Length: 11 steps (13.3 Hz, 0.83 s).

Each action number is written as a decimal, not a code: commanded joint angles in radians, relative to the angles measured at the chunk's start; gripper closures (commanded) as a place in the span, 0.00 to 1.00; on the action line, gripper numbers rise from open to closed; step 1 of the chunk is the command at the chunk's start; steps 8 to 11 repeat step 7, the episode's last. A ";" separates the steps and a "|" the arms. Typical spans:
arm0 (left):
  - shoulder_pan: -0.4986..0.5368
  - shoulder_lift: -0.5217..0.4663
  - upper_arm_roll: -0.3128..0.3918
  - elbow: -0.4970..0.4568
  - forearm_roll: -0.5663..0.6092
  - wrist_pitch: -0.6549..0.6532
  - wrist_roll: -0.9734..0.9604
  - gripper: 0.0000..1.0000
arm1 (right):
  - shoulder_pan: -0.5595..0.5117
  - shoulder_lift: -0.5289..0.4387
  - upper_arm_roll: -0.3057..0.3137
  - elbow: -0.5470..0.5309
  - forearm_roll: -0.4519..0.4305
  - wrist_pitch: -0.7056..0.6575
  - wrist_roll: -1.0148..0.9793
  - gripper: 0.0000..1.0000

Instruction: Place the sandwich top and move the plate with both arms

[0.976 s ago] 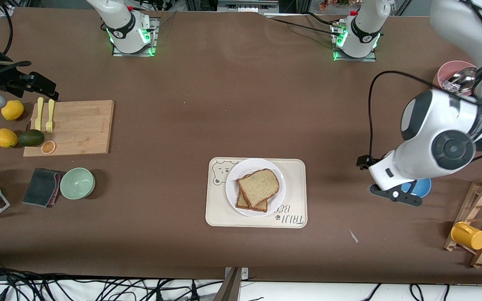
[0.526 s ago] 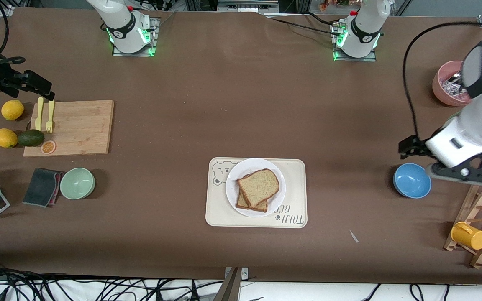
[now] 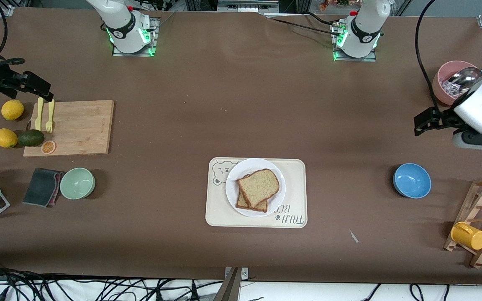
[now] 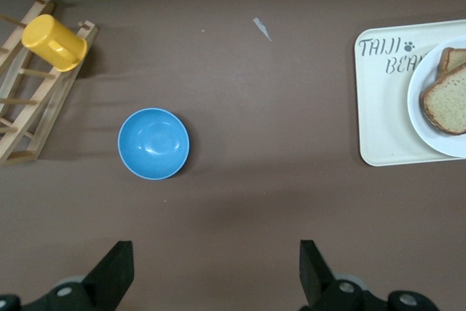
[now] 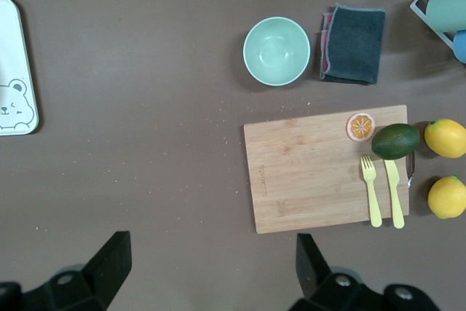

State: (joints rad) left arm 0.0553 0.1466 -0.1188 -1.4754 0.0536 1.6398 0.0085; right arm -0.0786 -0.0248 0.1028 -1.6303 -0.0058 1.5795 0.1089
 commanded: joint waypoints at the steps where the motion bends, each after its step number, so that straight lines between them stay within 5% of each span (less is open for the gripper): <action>1: -0.006 -0.195 0.034 -0.256 -0.034 0.071 0.001 0.00 | 0.000 0.013 0.006 0.030 -0.014 -0.021 0.026 0.00; 11: -0.084 -0.205 0.096 -0.260 -0.067 0.063 0.001 0.00 | 0.000 0.013 0.006 0.032 -0.011 -0.024 0.026 0.00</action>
